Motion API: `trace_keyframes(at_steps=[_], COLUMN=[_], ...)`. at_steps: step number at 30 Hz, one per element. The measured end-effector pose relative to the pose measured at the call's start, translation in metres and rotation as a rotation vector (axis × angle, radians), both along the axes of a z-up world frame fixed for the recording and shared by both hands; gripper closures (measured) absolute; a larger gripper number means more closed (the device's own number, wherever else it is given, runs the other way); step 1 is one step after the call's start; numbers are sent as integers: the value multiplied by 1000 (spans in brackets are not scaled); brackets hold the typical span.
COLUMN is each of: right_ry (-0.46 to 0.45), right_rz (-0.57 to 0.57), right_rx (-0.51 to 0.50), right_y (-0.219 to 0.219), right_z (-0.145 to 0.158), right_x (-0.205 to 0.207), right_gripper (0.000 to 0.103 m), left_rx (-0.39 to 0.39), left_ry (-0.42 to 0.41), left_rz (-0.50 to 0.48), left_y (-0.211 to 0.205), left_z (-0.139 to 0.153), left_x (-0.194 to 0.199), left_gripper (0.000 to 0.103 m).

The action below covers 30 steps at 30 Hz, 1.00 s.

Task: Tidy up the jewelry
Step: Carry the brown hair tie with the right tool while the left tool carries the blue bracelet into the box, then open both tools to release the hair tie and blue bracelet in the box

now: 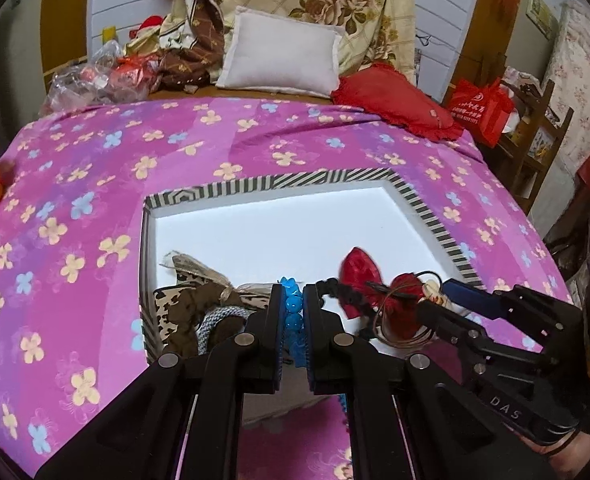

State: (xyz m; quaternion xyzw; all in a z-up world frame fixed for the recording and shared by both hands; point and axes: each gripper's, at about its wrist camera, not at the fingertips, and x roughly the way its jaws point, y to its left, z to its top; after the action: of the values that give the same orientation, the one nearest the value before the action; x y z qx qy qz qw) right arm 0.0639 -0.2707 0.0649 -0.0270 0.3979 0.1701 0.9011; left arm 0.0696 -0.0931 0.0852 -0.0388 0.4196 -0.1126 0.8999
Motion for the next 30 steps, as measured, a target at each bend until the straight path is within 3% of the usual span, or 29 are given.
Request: trace_keyframes(at_steps=[14, 30], right_ry=[74, 61], right_rz=[-4, -12], right_rx=[-29, -46], right_y=[9, 9], right_z=[-38, -40], right_x=[30, 33], right_gripper=[67, 65], left_rx=[52, 73], left_ry=[77, 81], left_rz=[68, 93], left_y=[24, 28], left_z=[-38, -47], left_x=[10, 10], left_gripper=[103, 103])
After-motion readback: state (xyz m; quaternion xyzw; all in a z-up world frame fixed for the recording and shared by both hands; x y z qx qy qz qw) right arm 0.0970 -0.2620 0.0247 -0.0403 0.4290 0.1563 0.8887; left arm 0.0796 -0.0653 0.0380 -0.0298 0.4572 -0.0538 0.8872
